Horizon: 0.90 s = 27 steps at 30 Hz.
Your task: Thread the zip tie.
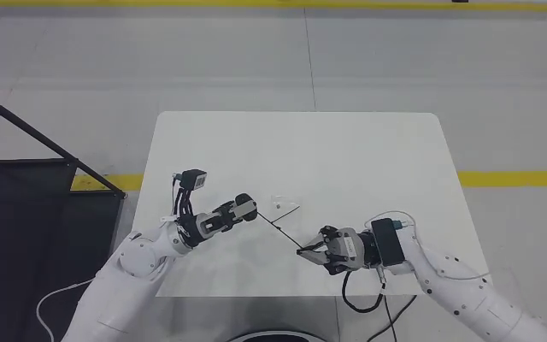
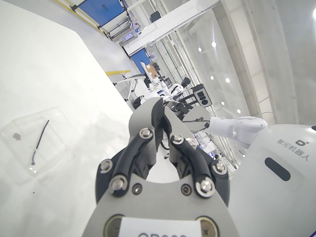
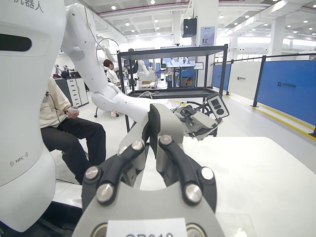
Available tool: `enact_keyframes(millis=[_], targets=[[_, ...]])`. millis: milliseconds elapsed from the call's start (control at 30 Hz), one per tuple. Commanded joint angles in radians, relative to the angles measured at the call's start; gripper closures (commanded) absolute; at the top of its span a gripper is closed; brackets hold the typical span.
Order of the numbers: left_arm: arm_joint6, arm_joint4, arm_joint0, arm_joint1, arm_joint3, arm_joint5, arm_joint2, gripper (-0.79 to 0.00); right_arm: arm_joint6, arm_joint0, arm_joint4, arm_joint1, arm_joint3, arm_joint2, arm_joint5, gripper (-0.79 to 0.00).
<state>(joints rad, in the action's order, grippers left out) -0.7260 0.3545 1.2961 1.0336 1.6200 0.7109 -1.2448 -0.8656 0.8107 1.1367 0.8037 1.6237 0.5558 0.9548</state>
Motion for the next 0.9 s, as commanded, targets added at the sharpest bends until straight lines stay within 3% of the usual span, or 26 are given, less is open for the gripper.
enact_keyframes(millis=[0,533,567,600,667,700,733,867], targets=[[-0.001,0.000,0.000,0.000,0.000,0.000,0.000,0.000,-0.001,0.008,0.005,-0.002,0.005,0.008,-0.001,0.000],[-0.018,0.002,-0.001,0.005,0.003,-0.001,0.005,0.000,0.058,0.024,-0.006,0.004,-0.001,0.036,0.058,0.000],[-0.022,0.004,-0.002,0.005,0.003,-0.001,0.006,-0.111,0.058,0.021,-0.004,0.007,-0.006,0.031,0.058,0.000],[-0.025,0.006,-0.002,0.005,0.004,-0.001,0.006,-0.286,0.058,0.016,0.001,0.010,-0.012,0.023,0.058,0.000],[-0.029,0.009,-0.004,0.006,0.003,-0.003,0.008,-0.422,0.058,0.003,0.014,0.015,-0.026,0.003,0.058,0.000],[-0.030,0.011,-0.004,0.006,0.003,-0.003,0.009,-0.677,0.058,-0.004,0.018,0.018,-0.037,-0.006,0.058,0.000],[-0.031,0.013,-0.005,0.006,0.002,-0.004,0.009,-0.767,0.058,-0.012,0.020,0.021,-0.046,-0.016,0.058,0.000],[-0.037,0.024,-0.009,0.007,-0.002,-0.004,0.007,-0.785,0.058,-0.041,0.018,0.030,-0.071,-0.053,0.058,0.000]])
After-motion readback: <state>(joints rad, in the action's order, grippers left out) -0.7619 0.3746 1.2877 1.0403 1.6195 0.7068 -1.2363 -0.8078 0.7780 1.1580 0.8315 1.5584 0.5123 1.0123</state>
